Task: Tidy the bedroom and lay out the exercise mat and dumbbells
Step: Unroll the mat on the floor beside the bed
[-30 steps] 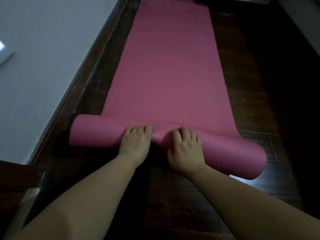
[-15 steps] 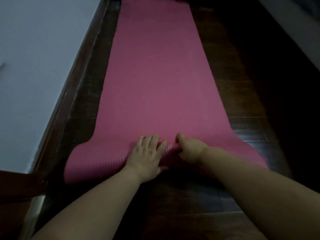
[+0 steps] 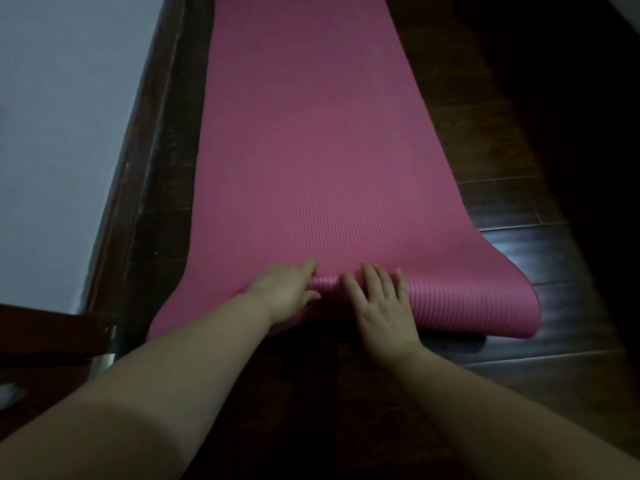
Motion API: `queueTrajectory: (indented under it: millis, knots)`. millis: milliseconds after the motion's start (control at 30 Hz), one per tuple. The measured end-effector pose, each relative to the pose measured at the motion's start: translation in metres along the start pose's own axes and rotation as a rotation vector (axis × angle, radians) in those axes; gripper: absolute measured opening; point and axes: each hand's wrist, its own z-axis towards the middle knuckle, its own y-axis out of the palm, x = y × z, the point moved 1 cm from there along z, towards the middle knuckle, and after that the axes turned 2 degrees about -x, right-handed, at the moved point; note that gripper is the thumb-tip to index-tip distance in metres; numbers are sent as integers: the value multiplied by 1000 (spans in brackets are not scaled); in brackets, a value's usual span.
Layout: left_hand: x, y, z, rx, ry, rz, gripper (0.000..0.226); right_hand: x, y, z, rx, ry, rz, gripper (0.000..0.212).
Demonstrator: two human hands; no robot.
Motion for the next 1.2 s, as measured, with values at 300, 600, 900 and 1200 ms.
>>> queueTrajectory:
  millis: [300, 600, 900, 1200]
  knots:
    - [42, 33, -66, 55, -115, 95, 41, 22, -6, 7, -38, 53, 222, 40]
    - [62, 74, -120, -5, -308, 36, 65, 0, 26, -22, -144, -116, -2, 58]
    - [66, 60, -112, 141, -363, 84, 80, 15, -4, -1, -125, -103, 139, 39]
    - [59, 63, -93, 160, -282, 114, 30, 17, -17, -34, -219, -200, -1, 43]
